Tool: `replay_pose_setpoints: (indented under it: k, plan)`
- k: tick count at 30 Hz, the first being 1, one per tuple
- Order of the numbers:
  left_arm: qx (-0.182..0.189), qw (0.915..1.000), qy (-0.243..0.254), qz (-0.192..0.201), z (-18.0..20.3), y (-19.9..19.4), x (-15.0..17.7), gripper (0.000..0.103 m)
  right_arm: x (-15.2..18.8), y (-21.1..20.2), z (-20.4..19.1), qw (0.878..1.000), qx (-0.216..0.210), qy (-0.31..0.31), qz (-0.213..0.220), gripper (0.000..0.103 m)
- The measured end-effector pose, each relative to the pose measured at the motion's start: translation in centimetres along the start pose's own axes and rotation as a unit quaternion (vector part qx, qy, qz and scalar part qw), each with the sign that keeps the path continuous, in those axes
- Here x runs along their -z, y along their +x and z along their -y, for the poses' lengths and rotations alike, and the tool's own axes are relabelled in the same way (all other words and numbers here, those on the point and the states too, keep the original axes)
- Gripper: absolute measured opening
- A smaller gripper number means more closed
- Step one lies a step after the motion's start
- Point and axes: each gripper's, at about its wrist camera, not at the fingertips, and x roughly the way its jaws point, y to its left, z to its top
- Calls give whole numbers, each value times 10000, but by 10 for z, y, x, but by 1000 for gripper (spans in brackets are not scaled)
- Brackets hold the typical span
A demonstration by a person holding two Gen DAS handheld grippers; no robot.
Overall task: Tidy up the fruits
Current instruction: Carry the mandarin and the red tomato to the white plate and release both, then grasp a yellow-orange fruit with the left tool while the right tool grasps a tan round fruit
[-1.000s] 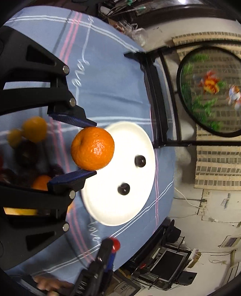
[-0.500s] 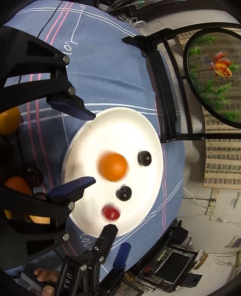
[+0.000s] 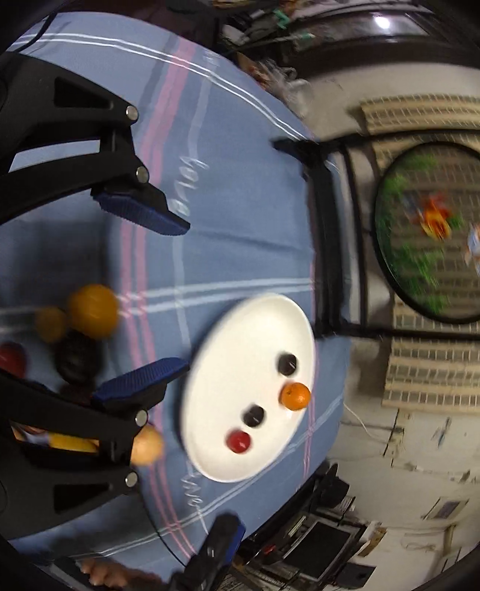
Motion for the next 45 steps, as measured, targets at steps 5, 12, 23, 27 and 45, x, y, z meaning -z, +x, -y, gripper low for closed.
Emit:
replay_pose_setpoints:
  k: [5, 12, 23, 27, 45]
  plan:
    - [-51, 9997, -158, -153, -15, -7, 30, 70, 28, -27, 2, 9996, -114, 237, 31, 77]
    - [128, 9994, -118, -313, -14, 2, 41, 70, 38, -35, 5, 9993, -190, 321, -17, 77]
    - [-8, 9988, 189, -451, -2, 21, 46, 70, 41, -29, 3, 9992, -211, 279, -185, 77]
    - [-416, 9974, 253, -528, -10, 32, 47, 69, 42, -26, 3, 9991, -182, 283, -246, 77]
    - [-137, 9984, 33, -543, -17, 30, 47, 38, 51, -19, -14, 9987, -246, -144, -429, 77]
